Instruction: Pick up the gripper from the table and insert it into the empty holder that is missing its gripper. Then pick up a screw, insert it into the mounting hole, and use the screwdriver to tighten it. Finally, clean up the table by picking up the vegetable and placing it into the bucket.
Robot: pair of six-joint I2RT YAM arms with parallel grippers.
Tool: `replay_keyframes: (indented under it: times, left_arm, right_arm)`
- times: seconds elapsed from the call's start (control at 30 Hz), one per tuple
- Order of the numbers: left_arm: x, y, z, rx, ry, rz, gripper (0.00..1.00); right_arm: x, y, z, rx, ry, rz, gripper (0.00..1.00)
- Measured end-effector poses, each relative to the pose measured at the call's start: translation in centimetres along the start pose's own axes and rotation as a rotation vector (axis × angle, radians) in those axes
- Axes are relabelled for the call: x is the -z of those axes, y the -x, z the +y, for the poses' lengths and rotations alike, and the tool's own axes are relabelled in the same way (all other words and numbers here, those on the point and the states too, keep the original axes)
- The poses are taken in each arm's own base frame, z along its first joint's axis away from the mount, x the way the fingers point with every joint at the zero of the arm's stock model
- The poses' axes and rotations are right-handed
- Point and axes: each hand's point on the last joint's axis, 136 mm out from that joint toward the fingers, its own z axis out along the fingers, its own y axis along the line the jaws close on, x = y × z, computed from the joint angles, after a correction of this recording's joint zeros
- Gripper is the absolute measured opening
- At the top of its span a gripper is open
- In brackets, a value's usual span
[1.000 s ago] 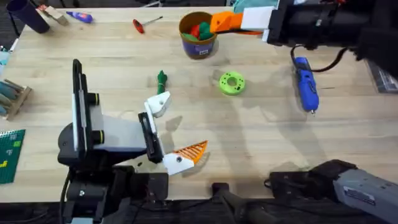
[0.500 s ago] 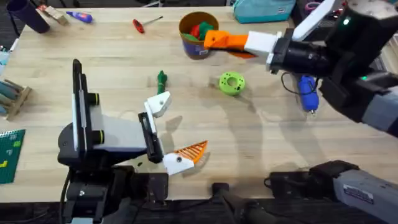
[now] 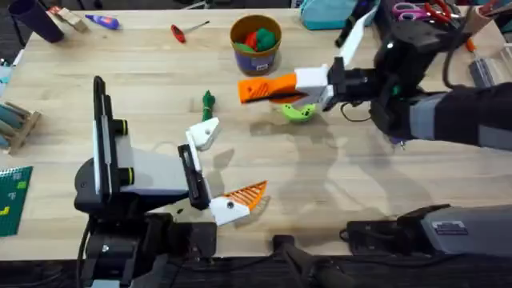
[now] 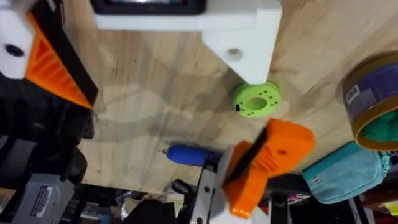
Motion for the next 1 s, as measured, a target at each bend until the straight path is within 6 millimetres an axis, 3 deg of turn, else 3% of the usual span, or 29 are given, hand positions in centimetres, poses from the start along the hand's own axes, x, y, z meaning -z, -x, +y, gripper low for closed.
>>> replay_keyframes:
  times: [0.2, 0.47, 0.73, 1.0]
  left_arm:
    - [0.0, 0.0, 0.0, 0.0, 0.0, 0.0, 0.991]
    - [0.0, 0.0, 0.0, 0.0, 0.0, 0.0, 0.991]
    - [0.0, 0.0, 0.0, 0.0, 0.0, 0.0, 0.991]
    - [0.0, 0.0, 0.0, 0.0, 0.0, 0.0, 0.991]
  right_arm:
    - [-0.6, -3.1, 0.3, -0.047, 0.064, 0.171, 0.008]
    - [-0.5, -3.4, 2.1, 0.056, 0.118, 0.218, 0.008]
    - [-0.7, -4.0, -0.4, -0.107, 0.104, 0.266, 0.008]
    - [-1.5, -5.1, -0.2, -0.115, 0.112, 0.31, 0.008]
